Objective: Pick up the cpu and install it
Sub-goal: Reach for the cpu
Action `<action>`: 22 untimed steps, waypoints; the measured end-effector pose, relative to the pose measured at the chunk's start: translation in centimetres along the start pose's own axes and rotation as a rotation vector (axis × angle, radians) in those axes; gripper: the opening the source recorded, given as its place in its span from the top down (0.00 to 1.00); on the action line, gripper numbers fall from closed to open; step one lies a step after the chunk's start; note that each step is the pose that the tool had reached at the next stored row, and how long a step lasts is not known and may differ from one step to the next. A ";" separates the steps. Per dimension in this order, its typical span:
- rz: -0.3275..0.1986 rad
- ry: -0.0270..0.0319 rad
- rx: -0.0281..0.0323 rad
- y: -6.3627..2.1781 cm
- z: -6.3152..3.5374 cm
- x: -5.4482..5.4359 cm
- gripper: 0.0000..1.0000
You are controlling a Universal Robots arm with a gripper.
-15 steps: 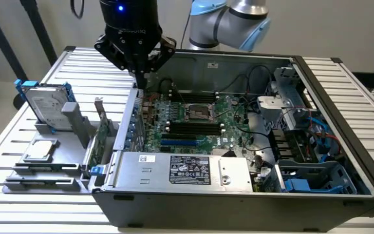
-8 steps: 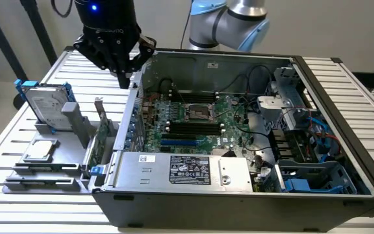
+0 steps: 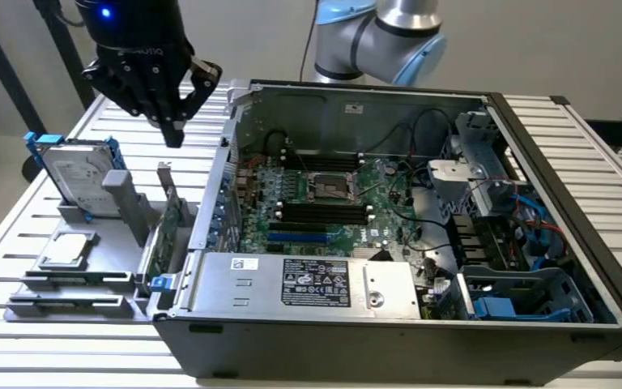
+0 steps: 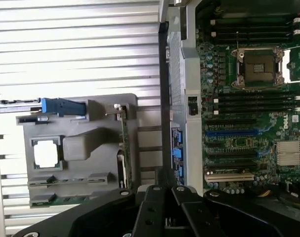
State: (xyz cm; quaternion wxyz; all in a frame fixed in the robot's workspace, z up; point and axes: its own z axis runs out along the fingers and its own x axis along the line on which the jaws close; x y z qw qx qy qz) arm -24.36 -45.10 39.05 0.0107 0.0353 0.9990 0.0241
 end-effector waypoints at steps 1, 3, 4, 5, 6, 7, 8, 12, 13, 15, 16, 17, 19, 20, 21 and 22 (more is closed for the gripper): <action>0.000 0.0001 0.0000 -0.03 0.02 0.5 0.89; 0.000 0.0001 0.0002 -0.10 0.10 1.4 0.89; 0.000 0.0001 0.0001 -0.14 0.15 1.8 0.89; 0.000 0.0001 0.0001 -0.17 0.22 2.3 0.89; 0.000 0.0001 0.0001 -0.21 0.30 2.8 0.89; 0.000 0.0001 0.0002 -0.25 0.39 3.2 0.89; 0.000 0.0001 0.0003 -0.28 0.49 3.7 0.89; 0.000 -0.0001 0.0018 -0.43 0.98 5.5 0.89; 0.000 0.0000 0.0023 -0.47 1.10 5.9 0.89; 0.000 -0.0001 0.0031 -0.55 1.36 6.8 0.89; 0.000 -0.0002 0.0036 -0.59 1.49 7.3 0.89; 0.000 -0.0001 0.0041 -0.62 1.60 7.8 0.89; 0.000 -0.0002 0.0049 -0.70 1.84 8.7 0.89; 0.000 -0.0003 0.0052 -0.74 1.97 9.1 0.89; 0.000 -0.0004 0.0056 -0.78 2.09 9.6 0.89; 0.000 -0.0003 0.0061 -0.81 2.21 10.0 0.89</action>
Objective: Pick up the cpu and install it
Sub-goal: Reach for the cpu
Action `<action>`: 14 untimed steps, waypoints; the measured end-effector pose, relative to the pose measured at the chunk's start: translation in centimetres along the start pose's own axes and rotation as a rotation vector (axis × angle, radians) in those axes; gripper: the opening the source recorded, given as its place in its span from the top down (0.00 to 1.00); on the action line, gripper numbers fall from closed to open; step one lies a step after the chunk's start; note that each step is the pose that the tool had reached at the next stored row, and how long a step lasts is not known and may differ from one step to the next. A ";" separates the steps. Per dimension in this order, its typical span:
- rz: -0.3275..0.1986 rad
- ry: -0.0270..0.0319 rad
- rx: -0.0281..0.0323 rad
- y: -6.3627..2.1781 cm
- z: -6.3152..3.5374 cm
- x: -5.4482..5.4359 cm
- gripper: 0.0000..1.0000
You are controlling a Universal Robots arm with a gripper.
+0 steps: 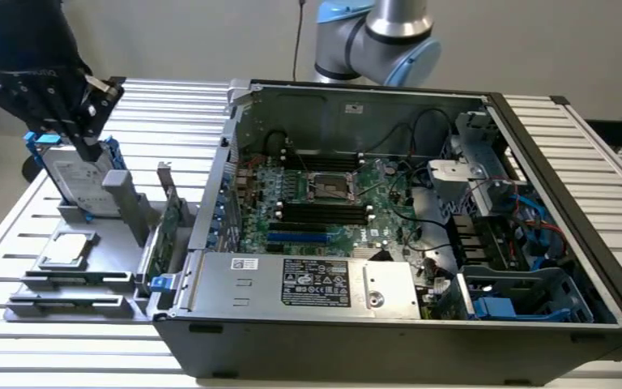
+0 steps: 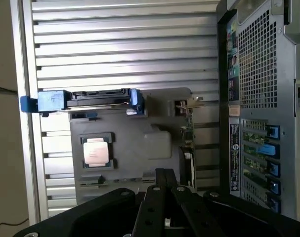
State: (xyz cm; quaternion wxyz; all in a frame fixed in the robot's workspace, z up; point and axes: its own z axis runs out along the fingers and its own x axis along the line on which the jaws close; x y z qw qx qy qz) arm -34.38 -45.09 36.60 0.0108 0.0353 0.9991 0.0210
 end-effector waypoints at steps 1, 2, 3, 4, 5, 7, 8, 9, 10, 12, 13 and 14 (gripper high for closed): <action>0.000 -0.0001 0.0004 -0.04 0.13 0.5 0.89; 0.000 0.0001 0.0010 -0.07 0.25 0.9 0.89; 0.000 -0.0001 0.0013 -0.10 0.39 1.4 0.89; 0.000 -0.0001 0.0017 -0.13 0.52 1.8 0.89; 0.000 -0.0001 0.0021 -0.16 0.64 2.3 0.89; 0.000 -0.0002 0.0028 -0.18 0.91 3.2 0.89; 0.000 -0.0002 0.0031 -0.17 1.05 3.7 0.89; 0.000 -0.0002 0.0034 -0.15 1.19 4.1 0.89; 0.000 -0.0002 0.0034 -0.13 1.34 4.6 0.89; 0.000 -0.0003 0.0033 -0.05 1.63 5.5 0.89; 0.000 -0.0003 0.0033 0.01 1.77 6.0 0.89; 0.000 -0.0002 0.0034 0.06 1.91 6.4 0.89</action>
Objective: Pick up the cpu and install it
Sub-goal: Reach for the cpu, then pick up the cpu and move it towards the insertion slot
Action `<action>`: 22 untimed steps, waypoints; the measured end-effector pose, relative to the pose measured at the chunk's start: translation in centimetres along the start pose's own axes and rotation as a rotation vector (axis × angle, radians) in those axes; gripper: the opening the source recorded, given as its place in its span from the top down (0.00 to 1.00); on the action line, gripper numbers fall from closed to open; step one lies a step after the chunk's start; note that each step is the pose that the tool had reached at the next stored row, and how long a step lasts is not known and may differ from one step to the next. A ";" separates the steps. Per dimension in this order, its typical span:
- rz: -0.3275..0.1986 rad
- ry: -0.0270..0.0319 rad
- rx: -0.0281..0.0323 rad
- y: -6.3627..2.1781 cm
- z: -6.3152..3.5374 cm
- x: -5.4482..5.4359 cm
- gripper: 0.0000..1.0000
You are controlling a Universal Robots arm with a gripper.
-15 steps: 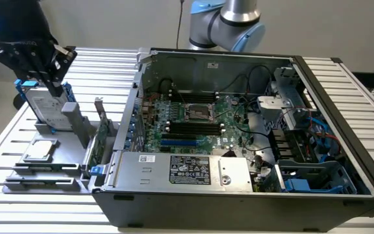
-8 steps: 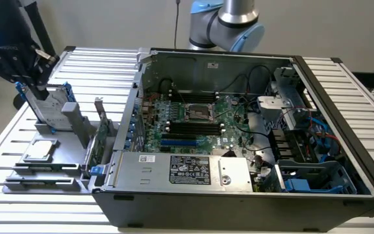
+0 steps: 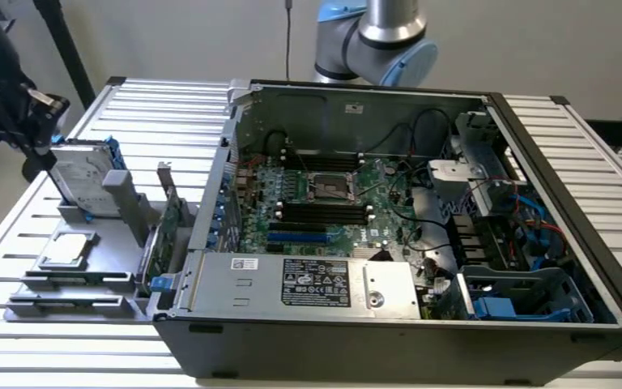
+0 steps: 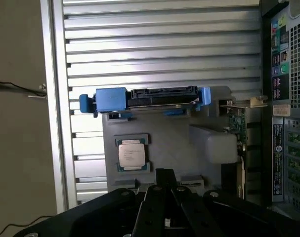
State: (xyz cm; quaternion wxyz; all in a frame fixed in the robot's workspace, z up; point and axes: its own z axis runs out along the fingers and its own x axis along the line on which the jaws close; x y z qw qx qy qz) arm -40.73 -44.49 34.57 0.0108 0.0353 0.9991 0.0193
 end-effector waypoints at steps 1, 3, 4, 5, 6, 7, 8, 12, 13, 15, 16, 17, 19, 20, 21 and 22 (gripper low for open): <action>0.000 -0.0001 0.0000 0.06 0.15 0.5 0.89; 0.000 -0.0003 -0.0001 0.20 0.40 1.4 0.89; 0.000 -0.0003 0.0000 0.30 0.50 1.9 0.89; 0.000 -0.0004 -0.0001 0.42 0.58 2.3 0.89; 0.000 -0.0004 -0.0001 0.56 0.64 2.8 0.89; 0.000 -0.0003 0.0000 0.71 0.68 3.2 0.89; 0.000 -0.0002 0.0000 0.79 0.69 3.2 0.89; -0.001 -0.0001 0.0002 0.78 0.69 3.2 0.89; -0.001 -0.0001 0.0003 0.78 0.69 3.2 0.89; -0.001 0.0000 0.0004 0.78 0.69 3.3 0.89; -0.001 -0.0001 0.0003 0.79 0.69 3.3 0.89; -0.001 0.0000 0.0004 0.78 0.69 3.3 0.89; -0.001 -0.0001 0.0005 0.78 0.69 3.3 0.89; -0.001 -0.0001 0.0004 0.78 0.69 3.3 0.89; -0.001 -0.0001 0.0005 0.78 0.69 3.3 0.89; -0.001 -0.0001 0.0005 0.78 0.69 3.3 0.89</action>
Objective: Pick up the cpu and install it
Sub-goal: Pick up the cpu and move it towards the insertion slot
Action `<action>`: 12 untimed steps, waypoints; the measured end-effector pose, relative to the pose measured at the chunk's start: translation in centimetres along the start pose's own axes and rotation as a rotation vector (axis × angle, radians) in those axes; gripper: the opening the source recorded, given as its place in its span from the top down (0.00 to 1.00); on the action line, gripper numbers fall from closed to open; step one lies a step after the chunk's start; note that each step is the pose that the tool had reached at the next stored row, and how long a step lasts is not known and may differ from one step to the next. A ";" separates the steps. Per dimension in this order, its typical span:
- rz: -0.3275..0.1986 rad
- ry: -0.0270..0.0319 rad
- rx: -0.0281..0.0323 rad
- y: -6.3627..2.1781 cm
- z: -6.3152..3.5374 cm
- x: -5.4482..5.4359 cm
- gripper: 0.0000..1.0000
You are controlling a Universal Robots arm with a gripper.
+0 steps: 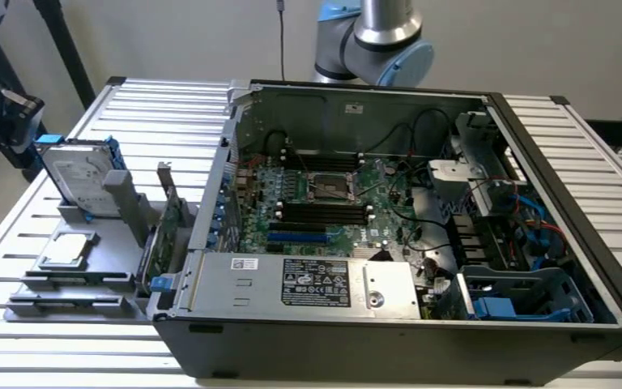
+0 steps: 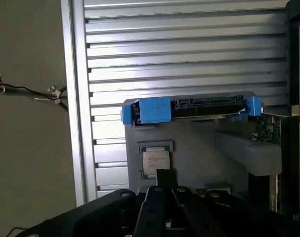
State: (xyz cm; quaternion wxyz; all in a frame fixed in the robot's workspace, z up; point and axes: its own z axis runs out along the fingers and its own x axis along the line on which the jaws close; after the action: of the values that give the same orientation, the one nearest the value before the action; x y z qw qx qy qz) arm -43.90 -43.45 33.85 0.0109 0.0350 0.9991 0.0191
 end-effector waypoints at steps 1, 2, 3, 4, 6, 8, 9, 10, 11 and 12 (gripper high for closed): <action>0.000 0.0000 0.0000 0.00 0.00 0.0 0.89; 0.000 0.0000 0.0000 0.00 0.00 0.0 0.88; 0.000 -0.0001 0.0000 0.00 0.01 0.0 0.88; 0.000 -0.0001 0.0000 0.00 0.01 0.0 0.83; 0.000 -0.0001 0.0001 0.00 0.01 0.0 0.76; 0.000 -0.0001 0.0001 0.00 0.01 0.0 0.64; 0.000 0.0000 0.0002 0.00 0.01 0.0 0.58; 0.000 0.0000 0.0002 0.00 0.05 0.0 0.58; 0.000 0.0000 0.0003 -0.01 0.21 0.0 0.53; 0.000 0.0000 0.0004 -0.01 0.39 0.0 0.53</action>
State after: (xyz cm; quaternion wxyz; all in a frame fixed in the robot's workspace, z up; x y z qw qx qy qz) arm -43.90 -43.45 33.46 0.0109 0.0349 0.9992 0.0189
